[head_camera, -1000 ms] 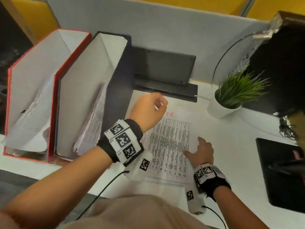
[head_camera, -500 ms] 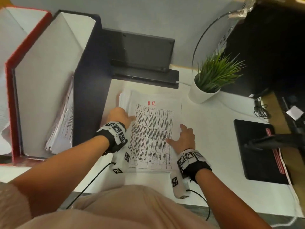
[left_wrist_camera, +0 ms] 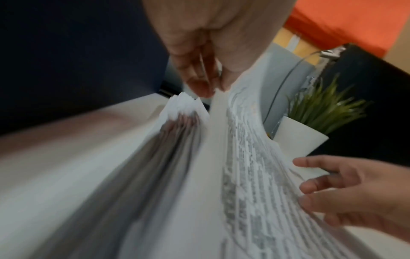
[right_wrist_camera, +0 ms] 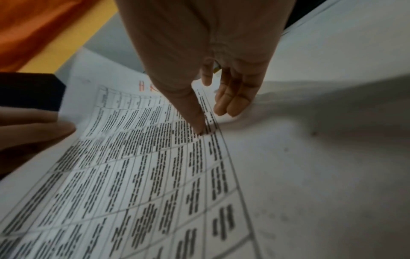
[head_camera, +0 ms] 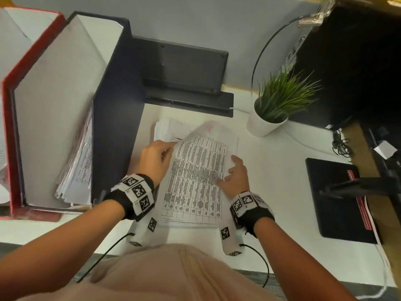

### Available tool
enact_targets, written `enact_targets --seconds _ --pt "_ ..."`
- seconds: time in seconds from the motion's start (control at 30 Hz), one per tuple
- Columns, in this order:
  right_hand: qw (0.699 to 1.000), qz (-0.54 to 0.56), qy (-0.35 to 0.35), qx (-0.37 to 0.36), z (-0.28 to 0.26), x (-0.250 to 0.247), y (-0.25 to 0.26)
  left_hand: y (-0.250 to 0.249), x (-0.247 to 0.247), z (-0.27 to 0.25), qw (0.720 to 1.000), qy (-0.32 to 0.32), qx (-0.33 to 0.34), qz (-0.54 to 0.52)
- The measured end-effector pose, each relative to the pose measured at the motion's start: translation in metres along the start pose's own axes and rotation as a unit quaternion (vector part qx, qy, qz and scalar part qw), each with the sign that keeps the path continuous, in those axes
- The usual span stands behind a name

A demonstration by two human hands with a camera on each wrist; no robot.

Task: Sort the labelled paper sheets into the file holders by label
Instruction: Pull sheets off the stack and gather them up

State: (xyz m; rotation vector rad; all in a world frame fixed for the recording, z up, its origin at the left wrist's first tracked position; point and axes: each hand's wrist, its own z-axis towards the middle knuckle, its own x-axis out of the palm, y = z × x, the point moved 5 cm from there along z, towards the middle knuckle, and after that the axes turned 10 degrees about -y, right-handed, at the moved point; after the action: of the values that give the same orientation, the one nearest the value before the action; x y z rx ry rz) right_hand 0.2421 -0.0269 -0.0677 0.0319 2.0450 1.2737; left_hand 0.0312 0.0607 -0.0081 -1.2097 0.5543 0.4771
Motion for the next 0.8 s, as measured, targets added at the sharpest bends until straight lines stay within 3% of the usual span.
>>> enact_targets --seconds 0.17,0.33,0.43,0.5,0.57,0.67,0.8 --pt "0.989 0.1 -0.083 0.063 0.006 -0.016 -0.002 0.019 0.005 -0.004 0.981 0.029 -0.148 -0.122" --pt "0.986 0.124 -0.096 0.062 0.012 -0.024 -0.014 0.021 0.007 -0.005 0.966 0.075 -0.184 -0.167" --pt "0.981 0.157 -0.099 0.062 0.012 -0.026 -0.02 0.02 0.005 0.001 0.975 0.071 -0.177 -0.118" --pt "0.945 0.289 -0.066 0.135 0.01 -0.023 -0.027 0.024 0.001 0.009 0.976 0.022 -0.197 -0.09" --pt "0.922 0.337 -0.042 0.187 0.008 -0.019 -0.033 0.031 0.001 0.017 0.968 0.002 -0.246 -0.054" --pt "0.919 0.332 -0.04 0.21 0.006 -0.015 -0.035 0.042 0.006 0.024 0.942 0.081 -0.324 0.023" --pt "0.927 0.318 -0.053 0.189 0.006 -0.016 -0.033 0.044 0.01 0.032 0.927 0.141 -0.331 0.1"
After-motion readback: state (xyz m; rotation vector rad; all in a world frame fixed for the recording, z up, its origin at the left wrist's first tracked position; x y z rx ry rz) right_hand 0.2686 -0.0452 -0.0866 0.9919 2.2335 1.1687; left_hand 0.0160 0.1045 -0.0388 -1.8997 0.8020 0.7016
